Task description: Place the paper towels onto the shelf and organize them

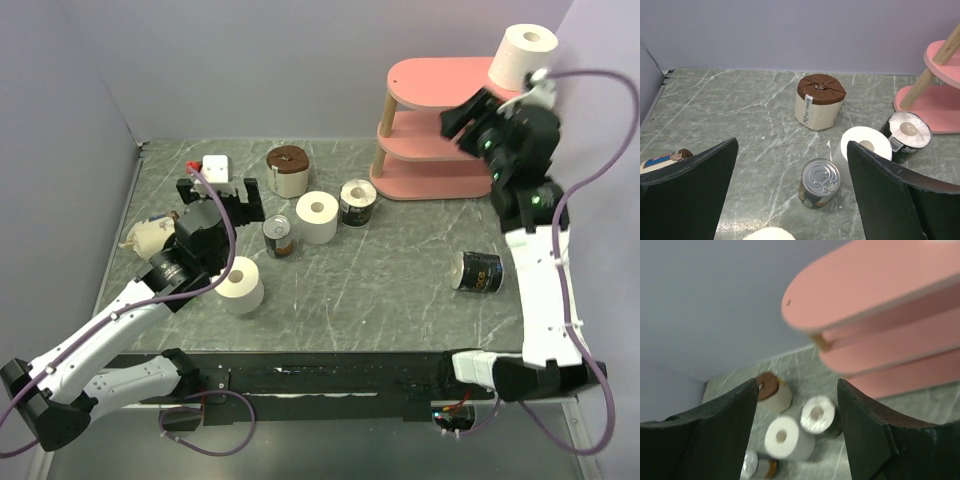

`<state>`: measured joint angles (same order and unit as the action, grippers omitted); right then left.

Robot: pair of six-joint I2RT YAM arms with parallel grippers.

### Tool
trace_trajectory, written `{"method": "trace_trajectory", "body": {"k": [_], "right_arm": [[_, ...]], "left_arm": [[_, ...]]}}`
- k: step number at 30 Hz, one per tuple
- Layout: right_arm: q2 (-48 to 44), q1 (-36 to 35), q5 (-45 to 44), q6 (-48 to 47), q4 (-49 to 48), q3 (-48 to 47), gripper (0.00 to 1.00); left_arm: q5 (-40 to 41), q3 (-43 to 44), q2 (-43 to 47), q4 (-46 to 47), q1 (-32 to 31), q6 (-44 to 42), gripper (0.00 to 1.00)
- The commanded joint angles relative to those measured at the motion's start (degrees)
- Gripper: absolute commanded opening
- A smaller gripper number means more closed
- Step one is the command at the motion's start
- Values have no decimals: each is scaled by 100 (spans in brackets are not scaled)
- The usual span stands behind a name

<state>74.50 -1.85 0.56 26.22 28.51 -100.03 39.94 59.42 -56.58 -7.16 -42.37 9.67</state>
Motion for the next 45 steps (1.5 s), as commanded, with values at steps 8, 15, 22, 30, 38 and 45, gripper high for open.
{"method": "trace_trajectory", "body": {"k": [8, 15, 22, 30, 38, 45], "right_arm": [[-551, -1615, -582, 1965, 66, 2663, 75], [380, -2372, -785, 2835, 286, 2691, 75], [1750, -2759, -1022, 3950, 761, 1918, 76], [2771, -3006, -1260, 4585, 963, 1127, 76], [3510, -3155, -1488, 4928, 1358, 379, 76], [3826, -3164, -1515, 5077, 1412, 151, 75]], "left_arm": [[506, -404, 621, 672, -17, -115, 96], [567, -352, 499, 619, -26, -123, 96], [558, -361, 498, 628, -26, -132, 96], [558, -378, 578, 654, -43, -176, 96], [488, -343, 648, 619, -52, -167, 96], [453, -343, 692, 637, -52, -167, 96]]}}
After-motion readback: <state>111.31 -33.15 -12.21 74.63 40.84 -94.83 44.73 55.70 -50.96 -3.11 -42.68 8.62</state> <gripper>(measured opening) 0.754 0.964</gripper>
